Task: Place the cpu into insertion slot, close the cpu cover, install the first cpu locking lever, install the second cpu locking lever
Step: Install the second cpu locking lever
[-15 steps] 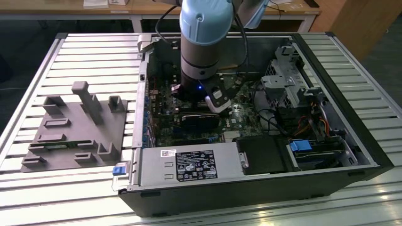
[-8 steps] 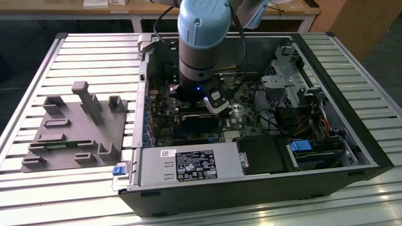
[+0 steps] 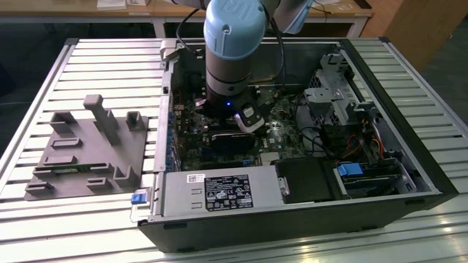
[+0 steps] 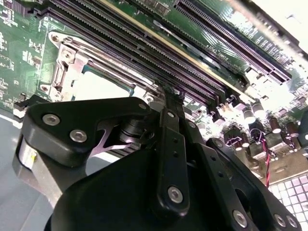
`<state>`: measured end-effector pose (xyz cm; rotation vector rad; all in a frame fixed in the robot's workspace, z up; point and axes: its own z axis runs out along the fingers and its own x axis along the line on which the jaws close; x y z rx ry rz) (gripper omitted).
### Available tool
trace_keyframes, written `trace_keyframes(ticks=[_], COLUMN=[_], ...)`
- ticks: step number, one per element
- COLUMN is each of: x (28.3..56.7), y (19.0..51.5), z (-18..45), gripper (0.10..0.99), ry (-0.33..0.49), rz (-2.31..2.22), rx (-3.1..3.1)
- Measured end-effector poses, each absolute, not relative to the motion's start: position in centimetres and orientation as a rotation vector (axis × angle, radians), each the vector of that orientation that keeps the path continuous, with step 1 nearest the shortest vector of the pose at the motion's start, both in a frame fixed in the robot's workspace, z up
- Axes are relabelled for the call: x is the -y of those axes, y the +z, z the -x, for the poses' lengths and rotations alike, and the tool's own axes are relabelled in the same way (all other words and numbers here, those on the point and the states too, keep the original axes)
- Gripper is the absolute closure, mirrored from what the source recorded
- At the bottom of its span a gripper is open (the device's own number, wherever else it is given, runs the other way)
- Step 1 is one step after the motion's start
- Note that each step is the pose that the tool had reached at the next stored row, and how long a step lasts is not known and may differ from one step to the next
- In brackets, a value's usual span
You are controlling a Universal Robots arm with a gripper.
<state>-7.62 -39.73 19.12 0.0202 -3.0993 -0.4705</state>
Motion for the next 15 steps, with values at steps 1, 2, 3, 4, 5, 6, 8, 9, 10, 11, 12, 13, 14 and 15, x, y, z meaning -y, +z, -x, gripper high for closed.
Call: trace_keyframes(ticks=[1, 2, 3, 4, 5, 6, 8, 9, 10, 11, 12, 13, 14, 15], x=[39.7, 39.7, 39.7, 39.7, 39.7, 39.7, 39.7, 39.7, 39.7, 39.7, 39.7, 39.7, 39.7, 39.7], y=[19.1, 19.1, 19.1, 19.1, 19.1, 19.1, 19.1, 19.1, 19.2, 19.3, 19.5, 19.7, 19.9, 20.1], z=[7.6, 7.6, 7.6, 7.6, 7.6, 7.6, 7.6, 7.6, 7.6, 7.6, 7.6, 7.6, 7.6, 7.6], gripper=[0.98, 0.98, 0.98, 0.98, 0.98, 0.98, 0.98, 0.98, 0.98, 0.98, 0.98, 0.98, 0.98, 0.98], ry=[-0.47, -0.47, -0.471, -0.471, -0.47, -0.47, -0.471, -0.471, -0.471, -0.472, -0.471, -0.471, -0.471, -0.471], rz=[-0.02, -0.02, -0.02, -0.02, -0.02, -0.02, -0.02, -0.02, -0.02, -0.02, -0.02, -0.02, -0.02, -0.02], rx=[3.099, 3.099, 3.099, 3.099, 3.099, 3.099, 3.099, 3.099, 3.099, 3.1, 3.099, 3.099, 3.099, 3.099])
